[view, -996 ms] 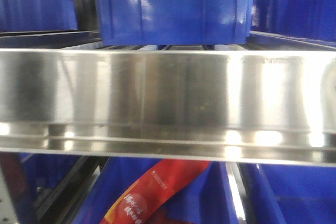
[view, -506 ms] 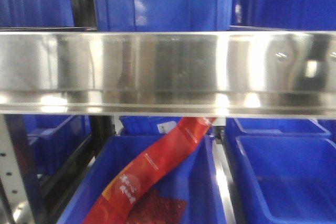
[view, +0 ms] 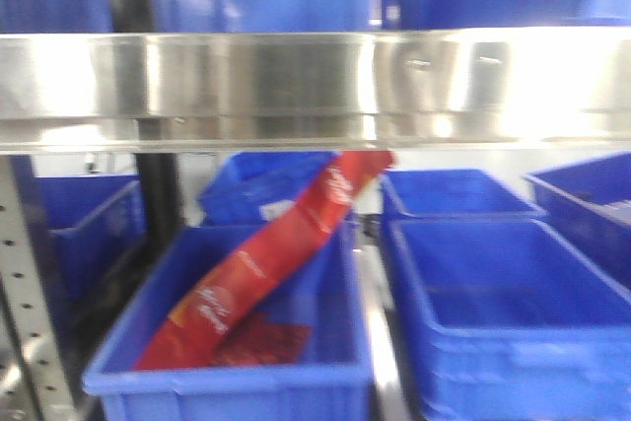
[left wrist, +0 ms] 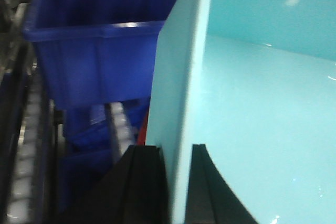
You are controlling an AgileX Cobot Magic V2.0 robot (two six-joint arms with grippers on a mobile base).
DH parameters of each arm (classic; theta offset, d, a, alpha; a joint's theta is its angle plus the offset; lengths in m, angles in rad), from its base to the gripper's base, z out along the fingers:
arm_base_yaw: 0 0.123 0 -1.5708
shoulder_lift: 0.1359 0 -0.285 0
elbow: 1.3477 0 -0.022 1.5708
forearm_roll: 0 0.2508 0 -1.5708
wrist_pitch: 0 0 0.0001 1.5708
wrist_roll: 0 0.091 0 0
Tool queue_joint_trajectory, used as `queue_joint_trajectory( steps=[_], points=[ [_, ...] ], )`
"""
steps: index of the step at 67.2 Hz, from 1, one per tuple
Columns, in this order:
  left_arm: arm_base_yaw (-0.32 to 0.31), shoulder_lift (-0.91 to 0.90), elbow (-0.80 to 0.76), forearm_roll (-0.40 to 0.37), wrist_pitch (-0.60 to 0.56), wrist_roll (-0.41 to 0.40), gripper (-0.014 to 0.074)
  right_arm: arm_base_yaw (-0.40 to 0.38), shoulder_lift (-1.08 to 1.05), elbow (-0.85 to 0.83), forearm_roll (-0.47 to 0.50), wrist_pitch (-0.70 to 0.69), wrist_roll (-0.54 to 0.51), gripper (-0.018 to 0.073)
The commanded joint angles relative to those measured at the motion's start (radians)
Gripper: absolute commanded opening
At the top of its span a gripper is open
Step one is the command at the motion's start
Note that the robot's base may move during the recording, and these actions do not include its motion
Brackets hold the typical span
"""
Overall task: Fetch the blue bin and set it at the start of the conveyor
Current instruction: 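Hold the bin with both grippers while driving to the red conveyor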
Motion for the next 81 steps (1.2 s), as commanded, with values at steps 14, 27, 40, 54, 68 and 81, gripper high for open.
queue_joint_trajectory(
  steps=[14, 27, 40, 54, 68, 81],
  points=[
    [0.002, -0.014, -0.015, -0.001, -0.084, -0.012, -0.0111, -0.003, -0.013, -0.006, -0.036, 0.014, -0.032, -0.0151],
    [0.002, -0.014, -0.015, -0.001, -0.084, -0.012, -0.0111, -0.003, -0.013, -0.006, -0.036, 0.014, -0.032, -0.0151],
    [0.002, -0.014, -0.015, -0.001, -0.084, -0.012, -0.0111, -0.003, -0.013, -0.006, -0.036, 0.014, -0.032, -0.0151],
    [0.002, -0.014, -0.015, -0.001, -0.084, -0.012, -0.0111, -0.003, -0.013, -0.006, -0.036, 0.014, -0.032, -0.0151],
    [0.002, -0.014, -0.015, 0.001, -0.084, -0.012, -0.0111, -0.003, -0.013, -0.006, -0.036, 0.014, -0.032, -0.0151],
    [0.002, -0.014, -0.015, 0.001, -0.084, -0.012, -0.0111, -0.003, -0.013, -0.006, -0.036, 0.014, -0.032, -0.0151]
  ],
)
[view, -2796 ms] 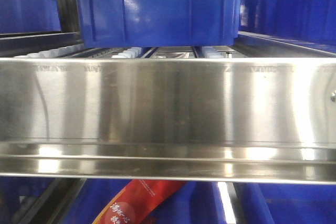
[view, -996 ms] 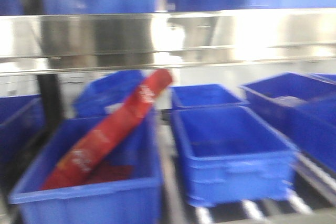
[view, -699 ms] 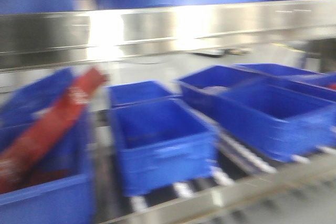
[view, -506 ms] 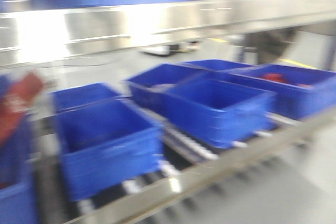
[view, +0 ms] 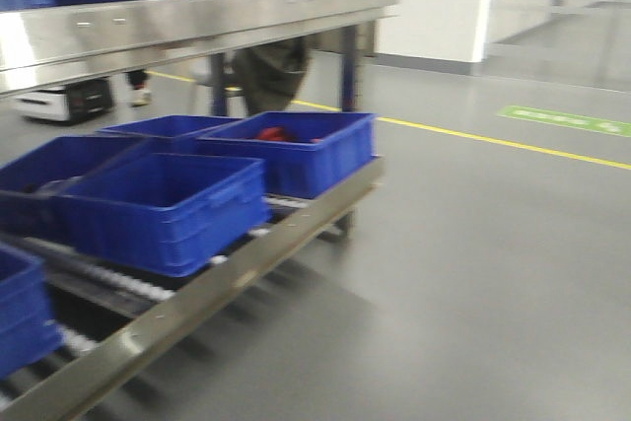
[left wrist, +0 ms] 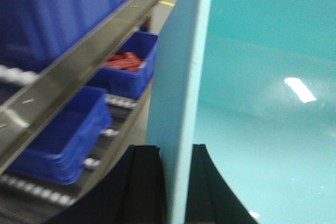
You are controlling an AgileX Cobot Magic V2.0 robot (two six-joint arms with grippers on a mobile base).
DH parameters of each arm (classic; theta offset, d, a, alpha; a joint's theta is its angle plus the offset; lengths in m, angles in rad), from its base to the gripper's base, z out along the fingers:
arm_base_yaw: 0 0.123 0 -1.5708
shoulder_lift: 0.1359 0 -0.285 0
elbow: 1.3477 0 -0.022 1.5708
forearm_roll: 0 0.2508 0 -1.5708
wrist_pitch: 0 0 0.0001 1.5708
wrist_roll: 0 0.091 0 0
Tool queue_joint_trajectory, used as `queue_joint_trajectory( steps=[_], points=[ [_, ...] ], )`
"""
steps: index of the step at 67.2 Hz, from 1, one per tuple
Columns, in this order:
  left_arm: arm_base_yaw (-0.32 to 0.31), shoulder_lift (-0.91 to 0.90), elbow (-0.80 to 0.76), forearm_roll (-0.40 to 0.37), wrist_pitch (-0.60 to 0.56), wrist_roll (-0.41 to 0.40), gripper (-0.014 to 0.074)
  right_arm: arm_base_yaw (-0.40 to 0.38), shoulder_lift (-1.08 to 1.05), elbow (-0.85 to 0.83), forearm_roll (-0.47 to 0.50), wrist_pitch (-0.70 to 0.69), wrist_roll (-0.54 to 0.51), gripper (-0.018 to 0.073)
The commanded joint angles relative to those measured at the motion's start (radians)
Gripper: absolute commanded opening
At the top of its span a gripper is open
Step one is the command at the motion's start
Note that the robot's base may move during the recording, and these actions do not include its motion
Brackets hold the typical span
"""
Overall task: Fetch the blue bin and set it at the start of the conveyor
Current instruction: 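Hold the bin with both grippers while driving to the red conveyor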
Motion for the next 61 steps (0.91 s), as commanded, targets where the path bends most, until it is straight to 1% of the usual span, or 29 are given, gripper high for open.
queue_joint_trajectory(
  steps=[1, 61],
  points=[
    [0.002, -0.014, -0.015, 0.000, -0.078, -0.012, -0.0111, -0.003, -0.013, -0.006, -0.038, 0.014, -0.032, -0.0151],
    [0.002, -0.014, -0.015, 0.000, -0.078, -0.012, -0.0111, -0.003, -0.013, -0.006, -0.038, 0.014, -0.032, -0.0151]
  ],
)
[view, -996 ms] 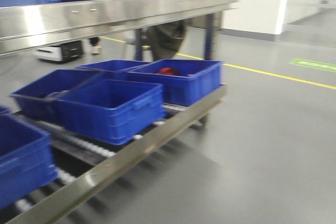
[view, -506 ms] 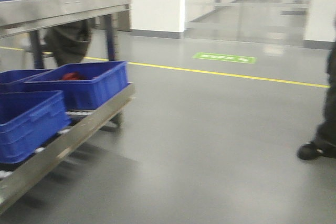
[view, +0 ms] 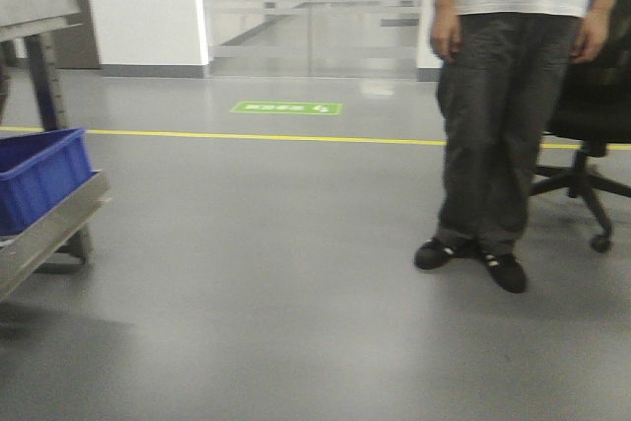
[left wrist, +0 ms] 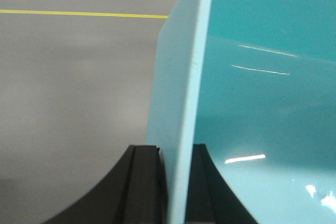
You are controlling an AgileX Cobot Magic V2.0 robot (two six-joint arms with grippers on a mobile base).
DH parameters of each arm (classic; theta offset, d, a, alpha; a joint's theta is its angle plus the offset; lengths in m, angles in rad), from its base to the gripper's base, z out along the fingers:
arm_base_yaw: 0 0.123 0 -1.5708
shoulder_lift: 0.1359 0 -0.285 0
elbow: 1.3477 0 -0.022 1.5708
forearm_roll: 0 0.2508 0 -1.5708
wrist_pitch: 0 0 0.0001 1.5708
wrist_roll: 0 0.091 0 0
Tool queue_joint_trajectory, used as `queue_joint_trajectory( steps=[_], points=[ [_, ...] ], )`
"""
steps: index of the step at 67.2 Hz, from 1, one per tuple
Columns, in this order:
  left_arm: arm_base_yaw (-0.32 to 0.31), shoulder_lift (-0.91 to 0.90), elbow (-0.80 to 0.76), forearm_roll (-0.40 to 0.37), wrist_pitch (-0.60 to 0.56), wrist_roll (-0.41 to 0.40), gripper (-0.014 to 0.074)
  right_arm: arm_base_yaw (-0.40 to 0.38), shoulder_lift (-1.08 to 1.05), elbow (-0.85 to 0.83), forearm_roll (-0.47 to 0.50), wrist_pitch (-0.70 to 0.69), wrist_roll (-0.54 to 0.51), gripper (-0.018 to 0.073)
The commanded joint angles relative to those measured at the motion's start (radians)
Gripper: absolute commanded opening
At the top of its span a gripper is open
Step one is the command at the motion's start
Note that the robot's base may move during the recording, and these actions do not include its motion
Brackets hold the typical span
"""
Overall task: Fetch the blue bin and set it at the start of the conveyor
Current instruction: 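Hold the bin with both grippers while driving to the red conveyor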
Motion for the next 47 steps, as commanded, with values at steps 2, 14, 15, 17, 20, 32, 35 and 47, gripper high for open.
queue_joint_trajectory(
  steps=[2, 14, 15, 17, 20, 32, 35, 47],
  points=[
    [0.002, -0.014, -0.015, 0.000, -0.076, -0.012, -0.0111, -0.003, -0.013, -0.006, -0.038, 0.014, -0.032, -0.0151],
    [0.002, -0.014, -0.015, 0.000, -0.076, -0.012, -0.0111, -0.003, -0.013, -0.006, -0.038, 0.014, -0.032, -0.0151],
    [0.002, -0.014, -0.015, 0.000, -0.076, -0.012, -0.0111, -0.003, -0.013, -0.006, -0.038, 0.014, -0.032, -0.0151],
    [0.002, -0.014, -0.015, 0.000, -0.076, -0.012, -0.0111, -0.003, -0.013, -0.006, -0.038, 0.014, -0.032, -0.0151],
    [0.002, -0.014, -0.015, 0.000, -0.076, -0.012, -0.0111, -0.003, -0.013, -0.006, -0.038, 0.014, -0.032, -0.0151],
    [0.002, -0.014, -0.015, 0.000, -0.076, -0.012, -0.0111, -0.003, -0.013, -0.006, -0.038, 0.014, -0.032, -0.0151],
    [0.002, -0.014, -0.015, 0.000, -0.076, -0.012, -0.0111, -0.003, -0.013, -0.006, -0.038, 0.014, -0.032, -0.0151],
    [0.002, -0.014, -0.015, 0.000, -0.076, -0.012, -0.0111, -0.003, -0.013, -0.006, -0.038, 0.014, -0.032, -0.0151]
  ],
)
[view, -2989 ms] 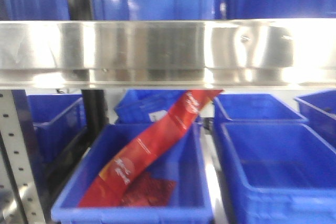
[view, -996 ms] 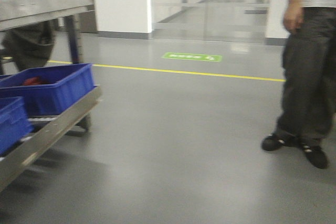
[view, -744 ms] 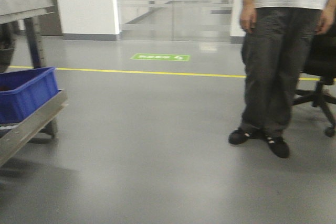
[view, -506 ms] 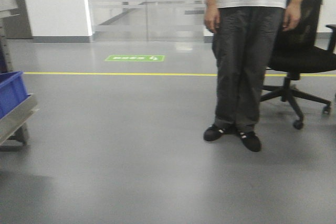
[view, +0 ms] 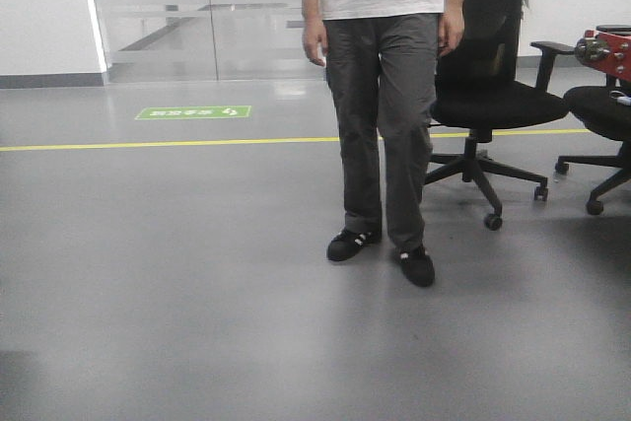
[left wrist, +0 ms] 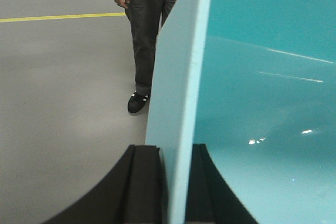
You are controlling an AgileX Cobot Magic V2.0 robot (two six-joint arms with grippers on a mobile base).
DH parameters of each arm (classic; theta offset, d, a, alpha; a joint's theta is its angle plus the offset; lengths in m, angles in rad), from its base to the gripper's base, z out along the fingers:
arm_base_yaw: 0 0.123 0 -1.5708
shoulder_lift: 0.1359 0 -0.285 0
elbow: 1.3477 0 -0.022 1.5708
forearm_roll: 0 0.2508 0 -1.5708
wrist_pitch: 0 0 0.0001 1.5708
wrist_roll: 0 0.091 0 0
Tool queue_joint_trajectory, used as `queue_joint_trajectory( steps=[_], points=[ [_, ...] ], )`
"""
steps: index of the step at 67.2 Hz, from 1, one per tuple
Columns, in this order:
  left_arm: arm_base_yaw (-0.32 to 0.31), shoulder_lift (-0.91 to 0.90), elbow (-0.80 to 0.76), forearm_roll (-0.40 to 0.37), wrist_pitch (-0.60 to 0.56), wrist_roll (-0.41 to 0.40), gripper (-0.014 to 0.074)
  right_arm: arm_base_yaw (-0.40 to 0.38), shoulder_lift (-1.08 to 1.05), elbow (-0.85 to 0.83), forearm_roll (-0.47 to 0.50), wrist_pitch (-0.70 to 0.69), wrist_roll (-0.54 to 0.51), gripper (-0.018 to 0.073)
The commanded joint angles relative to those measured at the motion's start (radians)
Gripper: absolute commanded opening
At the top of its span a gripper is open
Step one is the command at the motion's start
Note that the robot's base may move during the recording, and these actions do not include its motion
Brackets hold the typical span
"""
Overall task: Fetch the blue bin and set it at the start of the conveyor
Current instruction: 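Hold the bin with both grippers while driving to the red conveyor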
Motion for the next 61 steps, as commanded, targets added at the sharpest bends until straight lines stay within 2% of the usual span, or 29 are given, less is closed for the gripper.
queue_joint_trajectory(
  steps=[1, 61],
  points=[
    [0.004, -0.014, -0.015, 0.000, -0.076, -0.012, -0.0111, -0.003, -0.013, -0.006, -0.038, 0.012, -0.032, -0.0151],
    [0.004, -0.014, -0.015, 0.000, -0.076, -0.012, -0.0111, -0.003, -0.013, -0.006, -0.038, 0.012, -0.032, -0.0151]
  ],
)
